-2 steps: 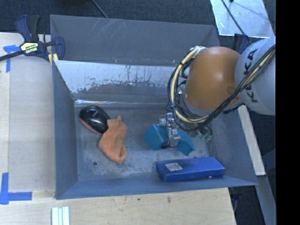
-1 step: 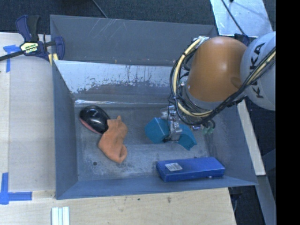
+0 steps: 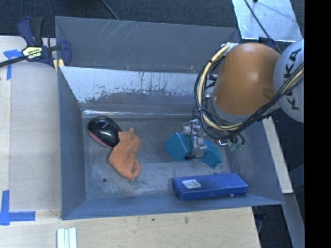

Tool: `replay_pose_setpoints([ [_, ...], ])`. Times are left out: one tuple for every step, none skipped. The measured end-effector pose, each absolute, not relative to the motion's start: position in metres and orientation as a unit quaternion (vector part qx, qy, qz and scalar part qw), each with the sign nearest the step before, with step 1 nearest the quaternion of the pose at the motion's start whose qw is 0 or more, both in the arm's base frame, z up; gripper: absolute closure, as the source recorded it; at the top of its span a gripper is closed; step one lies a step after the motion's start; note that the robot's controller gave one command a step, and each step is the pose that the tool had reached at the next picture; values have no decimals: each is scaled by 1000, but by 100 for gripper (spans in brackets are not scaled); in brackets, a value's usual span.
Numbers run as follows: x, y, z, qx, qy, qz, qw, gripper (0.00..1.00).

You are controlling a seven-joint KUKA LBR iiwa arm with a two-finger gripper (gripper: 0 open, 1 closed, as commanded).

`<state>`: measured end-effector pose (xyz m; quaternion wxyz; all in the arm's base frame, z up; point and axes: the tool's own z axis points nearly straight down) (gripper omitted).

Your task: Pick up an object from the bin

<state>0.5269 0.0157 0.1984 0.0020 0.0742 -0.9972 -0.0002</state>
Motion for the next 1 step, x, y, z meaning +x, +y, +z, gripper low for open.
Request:
replay_pose_setpoints([
  [520,16,249,73,-997,0,4,100],
])
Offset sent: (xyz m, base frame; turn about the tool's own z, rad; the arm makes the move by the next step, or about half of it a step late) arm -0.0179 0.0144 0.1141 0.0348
